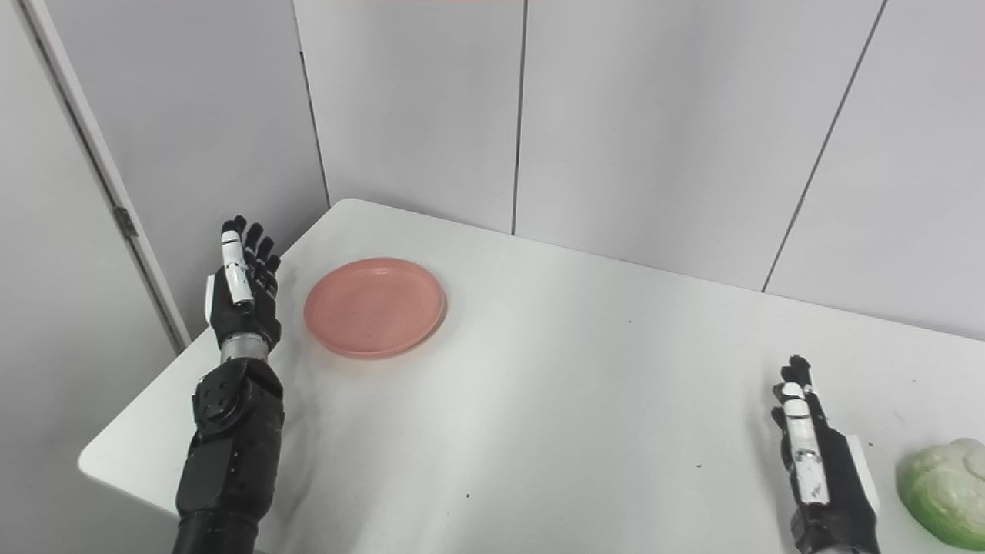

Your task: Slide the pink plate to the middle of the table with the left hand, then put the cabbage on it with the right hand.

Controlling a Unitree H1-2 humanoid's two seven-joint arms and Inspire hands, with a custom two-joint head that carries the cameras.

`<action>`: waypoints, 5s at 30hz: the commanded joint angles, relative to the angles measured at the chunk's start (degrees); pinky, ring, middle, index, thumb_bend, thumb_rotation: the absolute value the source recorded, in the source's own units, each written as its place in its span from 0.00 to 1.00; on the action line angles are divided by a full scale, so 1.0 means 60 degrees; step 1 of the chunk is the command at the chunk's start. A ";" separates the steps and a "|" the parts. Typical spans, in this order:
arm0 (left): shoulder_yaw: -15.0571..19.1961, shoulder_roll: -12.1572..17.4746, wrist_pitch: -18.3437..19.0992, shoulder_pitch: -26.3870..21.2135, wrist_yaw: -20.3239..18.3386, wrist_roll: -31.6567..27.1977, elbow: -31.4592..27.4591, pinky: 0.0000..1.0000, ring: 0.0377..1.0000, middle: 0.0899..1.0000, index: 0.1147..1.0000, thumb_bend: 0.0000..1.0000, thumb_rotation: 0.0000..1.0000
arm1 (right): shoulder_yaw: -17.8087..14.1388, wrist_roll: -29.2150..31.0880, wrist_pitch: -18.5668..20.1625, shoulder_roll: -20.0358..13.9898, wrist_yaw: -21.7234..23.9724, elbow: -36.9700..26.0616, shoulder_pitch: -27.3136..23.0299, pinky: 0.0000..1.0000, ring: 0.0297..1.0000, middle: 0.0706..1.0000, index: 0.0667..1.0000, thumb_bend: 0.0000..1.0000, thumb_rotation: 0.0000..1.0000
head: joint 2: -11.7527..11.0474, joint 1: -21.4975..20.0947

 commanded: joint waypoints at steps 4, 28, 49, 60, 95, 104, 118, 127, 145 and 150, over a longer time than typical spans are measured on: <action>0.0000 0.0405 -0.0438 -0.0524 -0.0060 -0.0021 0.0251 1.00 0.98 0.98 0.96 0.42 1.00 | -0.0054 0.0058 -0.0052 0.0002 -0.0014 -0.0307 -0.0278 1.00 1.00 1.00 1.00 0.13 1.00 | 0.0019 -0.0013; -0.0196 0.0573 -0.0602 -0.0841 -0.0747 -0.0413 0.2107 1.00 0.99 0.99 0.98 0.40 1.00 | 0.0002 -0.0056 0.0103 0.0038 -0.0047 -0.0398 -0.0257 1.00 1.00 1.00 1.00 0.13 1.00 | 0.0071 -0.0066; -0.0656 0.0536 -0.0649 -0.1243 -0.1208 -0.0527 0.3520 1.00 0.99 0.97 0.96 0.39 1.00 | 0.0036 -0.0100 0.0042 0.0123 -0.0178 -0.0456 -0.0283 1.00 1.00 1.00 1.00 0.11 1.00 | 0.0120 -0.0200; -0.1108 0.0347 -0.0536 -0.1317 -0.1403 -0.0374 0.3622 0.97 0.97 0.95 0.94 0.39 1.00 | 0.0037 -0.0150 0.0065 0.0192 -0.0246 -0.0482 -0.0239 1.00 1.00 1.00 1.00 0.12 1.00 | 0.0185 -0.0366; -0.4489 -0.1523 0.1593 -0.0547 -0.2562 0.0864 0.0031 0.94 0.94 0.94 0.92 0.43 1.00 | 0.0262 -0.0485 0.0160 0.0608 -0.0479 -0.0393 -0.0152 1.00 1.00 1.00 1.00 0.16 1.00 | 0.0603 -0.2166; -0.5070 -0.1665 0.1926 -0.0241 -0.3140 0.1002 -0.0416 0.94 0.94 0.93 0.93 0.44 1.00 | 0.0470 -0.0881 0.0319 0.0741 -0.0632 -0.0379 -0.0203 1.00 1.00 1.00 1.00 0.18 1.00 | 0.0778 -0.3007; -0.5704 -0.1830 0.2520 0.0188 -0.3828 0.1035 -0.1193 0.97 0.95 0.93 0.92 0.46 1.00 | 0.0632 -0.1352 0.0204 0.1120 -0.1016 -0.0135 -0.0308 0.97 0.97 0.99 1.00 0.19 1.00 | 0.0931 -0.3937; -0.5665 -0.1664 0.2447 0.0188 -0.3969 0.1148 -0.1075 0.97 0.94 0.93 0.92 0.46 1.00 | 0.0597 -0.1400 0.0241 0.1296 -0.1207 -0.0091 -0.0379 0.96 0.97 0.98 0.99 0.18 1.00 | 0.0969 -0.4195; -0.5297 -0.1475 0.1987 0.0173 -0.4101 0.1228 -0.0580 0.97 0.95 0.94 0.93 0.46 1.00 | 0.0258 -0.1679 -0.0086 0.1167 -0.1550 0.0066 -0.0782 0.99 0.99 0.99 1.00 0.23 1.00 | 0.0789 -0.5438; -0.5287 -0.1340 0.1721 0.0184 -0.4113 0.1373 -0.0325 0.99 0.95 0.95 0.94 0.47 1.00 | 0.0251 -0.1881 -0.0177 0.1033 -0.1666 0.0151 -0.0930 1.00 0.99 0.99 1.00 0.23 1.00 | 0.0658 -0.5932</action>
